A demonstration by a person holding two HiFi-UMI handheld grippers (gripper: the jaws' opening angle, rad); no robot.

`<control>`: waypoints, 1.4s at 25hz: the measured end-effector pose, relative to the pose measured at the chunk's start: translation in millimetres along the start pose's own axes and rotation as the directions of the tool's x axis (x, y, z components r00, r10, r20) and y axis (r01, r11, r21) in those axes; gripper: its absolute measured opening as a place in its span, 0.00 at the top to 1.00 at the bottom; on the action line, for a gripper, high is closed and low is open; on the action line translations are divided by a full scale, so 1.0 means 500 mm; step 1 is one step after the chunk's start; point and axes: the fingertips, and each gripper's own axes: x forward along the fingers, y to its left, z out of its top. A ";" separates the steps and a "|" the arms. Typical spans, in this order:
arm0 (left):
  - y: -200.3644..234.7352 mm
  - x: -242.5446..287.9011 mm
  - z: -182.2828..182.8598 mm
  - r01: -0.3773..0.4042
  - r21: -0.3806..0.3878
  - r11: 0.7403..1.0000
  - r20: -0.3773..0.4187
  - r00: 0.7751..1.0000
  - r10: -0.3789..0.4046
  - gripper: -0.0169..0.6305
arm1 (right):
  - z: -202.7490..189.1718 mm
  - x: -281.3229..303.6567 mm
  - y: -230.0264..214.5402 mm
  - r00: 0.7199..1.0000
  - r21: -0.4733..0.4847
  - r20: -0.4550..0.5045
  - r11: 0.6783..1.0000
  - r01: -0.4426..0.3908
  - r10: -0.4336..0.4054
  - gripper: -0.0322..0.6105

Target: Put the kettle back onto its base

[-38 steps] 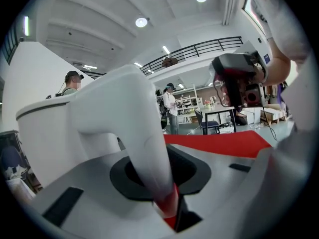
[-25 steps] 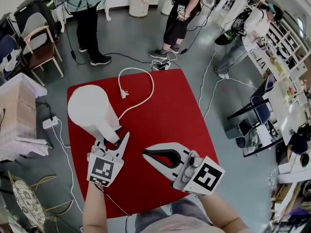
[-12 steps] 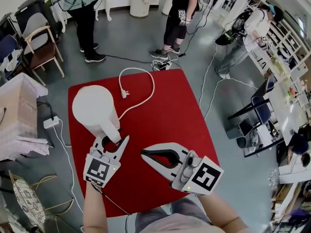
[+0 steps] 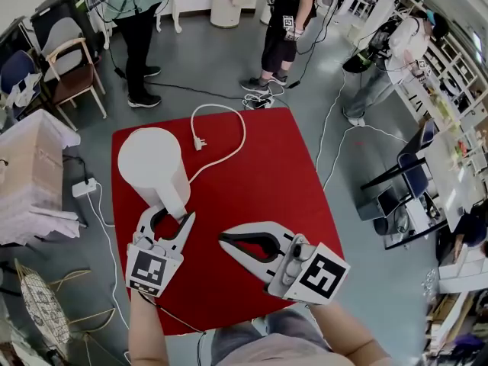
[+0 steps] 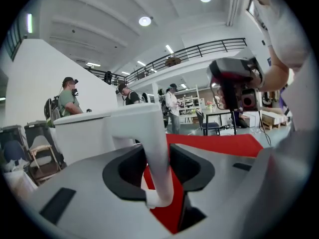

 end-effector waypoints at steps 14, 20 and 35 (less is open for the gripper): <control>-0.008 -0.139 0.114 -0.287 -0.007 0.958 0.123 0.950 0.286 0.93 | 0.026 -0.022 0.054 0.995 -0.019 0.039 0.995 -0.095 0.096 0.94; -0.067 -0.209 0.168 -0.343 -0.077 0.936 0.138 0.926 0.351 0.96 | 0.039 -0.028 0.100 0.985 -0.045 0.041 0.985 -0.165 0.167 0.94; -0.298 -0.358 0.279 -0.376 -0.121 0.919 0.139 0.910 0.391 0.96 | 0.089 -0.120 0.246 0.953 -0.101 0.113 0.958 -0.270 0.281 0.94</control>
